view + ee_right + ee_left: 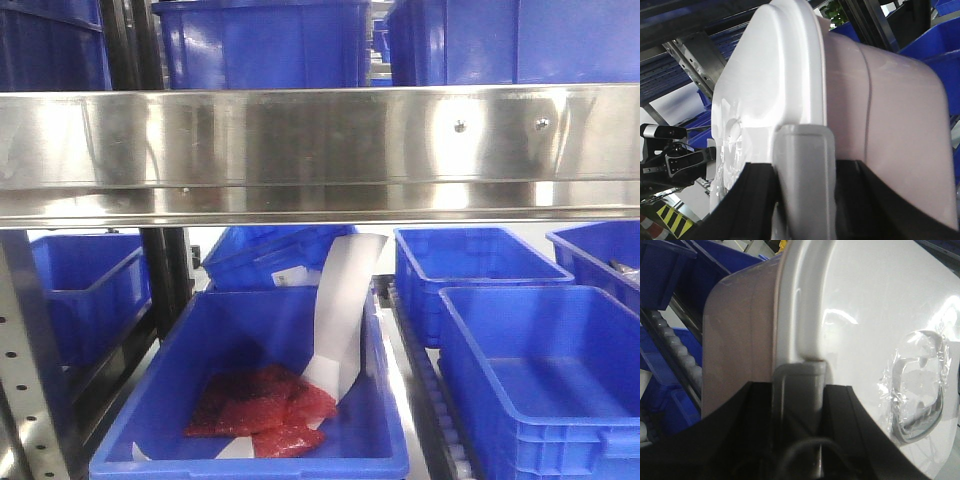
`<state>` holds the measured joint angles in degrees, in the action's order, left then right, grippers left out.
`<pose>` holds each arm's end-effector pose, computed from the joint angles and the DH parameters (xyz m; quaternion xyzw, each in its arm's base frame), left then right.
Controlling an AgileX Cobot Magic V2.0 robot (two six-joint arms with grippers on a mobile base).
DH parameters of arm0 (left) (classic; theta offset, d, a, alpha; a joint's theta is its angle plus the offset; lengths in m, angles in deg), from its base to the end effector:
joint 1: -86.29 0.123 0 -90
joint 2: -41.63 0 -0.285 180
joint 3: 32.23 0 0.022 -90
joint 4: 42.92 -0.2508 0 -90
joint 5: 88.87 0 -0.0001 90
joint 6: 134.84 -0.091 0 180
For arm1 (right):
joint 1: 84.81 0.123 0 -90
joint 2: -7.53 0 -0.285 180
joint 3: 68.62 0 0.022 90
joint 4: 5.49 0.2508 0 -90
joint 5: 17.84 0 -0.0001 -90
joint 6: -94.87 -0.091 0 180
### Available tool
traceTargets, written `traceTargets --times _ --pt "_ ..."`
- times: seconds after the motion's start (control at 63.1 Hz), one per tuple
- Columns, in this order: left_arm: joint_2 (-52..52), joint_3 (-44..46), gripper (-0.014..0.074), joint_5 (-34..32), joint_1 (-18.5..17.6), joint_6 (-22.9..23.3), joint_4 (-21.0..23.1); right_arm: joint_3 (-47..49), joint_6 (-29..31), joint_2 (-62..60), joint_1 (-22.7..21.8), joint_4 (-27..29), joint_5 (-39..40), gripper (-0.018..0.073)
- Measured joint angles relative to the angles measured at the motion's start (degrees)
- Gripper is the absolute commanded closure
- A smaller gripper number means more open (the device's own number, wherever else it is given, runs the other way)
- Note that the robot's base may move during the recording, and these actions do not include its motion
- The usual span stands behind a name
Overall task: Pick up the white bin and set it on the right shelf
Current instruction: 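Raise the held bin above the steel shelf edge with both grippers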
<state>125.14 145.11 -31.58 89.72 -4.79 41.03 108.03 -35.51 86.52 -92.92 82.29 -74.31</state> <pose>0.2702 -0.0601 0.4401 0.1256 0.7144 -0.4740 0.4991 0.2496 0.0411 0.4618 -0.0939 0.6858 0.4694 0.5482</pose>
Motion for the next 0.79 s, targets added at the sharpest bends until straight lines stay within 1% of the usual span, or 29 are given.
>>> traceTargets --times 0.079,0.206,0.301,0.412,0.523,0.634,0.793 --pt "0.0 0.0 0.0722 0.0 0.0 0.61 0.24 0.0 -1.73 0.0 0.0 0.0 0.0 0.0427" --pt "0.0 0.22 0.0722 -0.59 0.0 3.75 0.22 0.08 -6.97 0.22 0.0 0.14 0.36 0.0427" --pt "0.0 1.57 0.0722 -2.98 -0.29 4.6 0.22 0.08 -10.51 1.22 0.0 0.65 0.36 0.0427" --pt "0.0 3.53 0.0722 -6.82 -0.81 6.03 0.36 0.08 -13.25 2.9 0.11 1.86 -0.17 0.0427" --pt "-0.22 4.88 0.0722 -10.32 -1.29 6.55 0.25 0.08 -14.72 4.86 0.46 4.72 -0.57 0.0427" --pt "-0.22 5.01 0.0722 -13.18 -1.75 6.68 0.25 0.08 -14.83 7.2 1.5 8.0 -0.45 0.0427" --pt "2.52 5.23 0.0722 -15.77 -1.75 6.8 0.25 0.08 -14.83 11.29 4.65 9.39 2.44 0.0427"
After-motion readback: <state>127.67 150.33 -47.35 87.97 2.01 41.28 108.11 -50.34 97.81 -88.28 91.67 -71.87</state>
